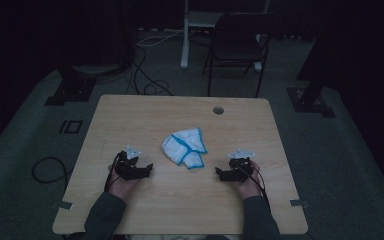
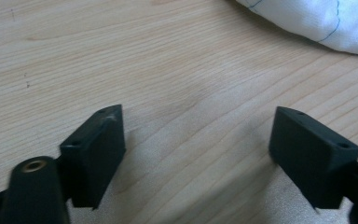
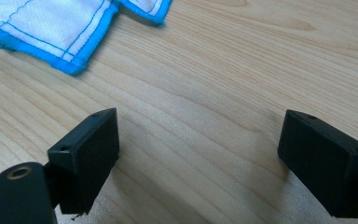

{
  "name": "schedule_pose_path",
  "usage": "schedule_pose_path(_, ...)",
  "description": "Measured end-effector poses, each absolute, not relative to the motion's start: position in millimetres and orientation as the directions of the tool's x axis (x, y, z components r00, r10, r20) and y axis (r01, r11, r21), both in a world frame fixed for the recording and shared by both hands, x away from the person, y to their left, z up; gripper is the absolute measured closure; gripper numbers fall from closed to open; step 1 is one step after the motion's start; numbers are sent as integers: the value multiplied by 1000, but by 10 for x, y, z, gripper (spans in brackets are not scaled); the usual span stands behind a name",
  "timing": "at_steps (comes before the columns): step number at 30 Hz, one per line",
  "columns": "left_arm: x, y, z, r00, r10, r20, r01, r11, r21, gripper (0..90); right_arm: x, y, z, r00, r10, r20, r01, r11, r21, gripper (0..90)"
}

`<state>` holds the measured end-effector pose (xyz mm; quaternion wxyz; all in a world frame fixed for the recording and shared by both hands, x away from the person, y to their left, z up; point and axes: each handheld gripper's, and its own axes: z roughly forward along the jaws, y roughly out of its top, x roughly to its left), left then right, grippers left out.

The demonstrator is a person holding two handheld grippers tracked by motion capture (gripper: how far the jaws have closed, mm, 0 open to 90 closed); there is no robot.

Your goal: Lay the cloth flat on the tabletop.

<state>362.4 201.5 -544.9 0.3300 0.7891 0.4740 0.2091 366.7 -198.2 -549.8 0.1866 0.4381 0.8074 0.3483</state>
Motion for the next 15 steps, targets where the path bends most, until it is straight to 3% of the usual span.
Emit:
schedule_pose_path(6,3622,2019,-5445,462,887,15,605,-327,725,241,3660,-1975,-5499,-546,838,2,576,373,727,127)
schedule_pose_path(15,3604,2005,-5409,456,890,11,618,-326,715,404,3654,-1966,-5497,-540,842,3,578,368,728,141)
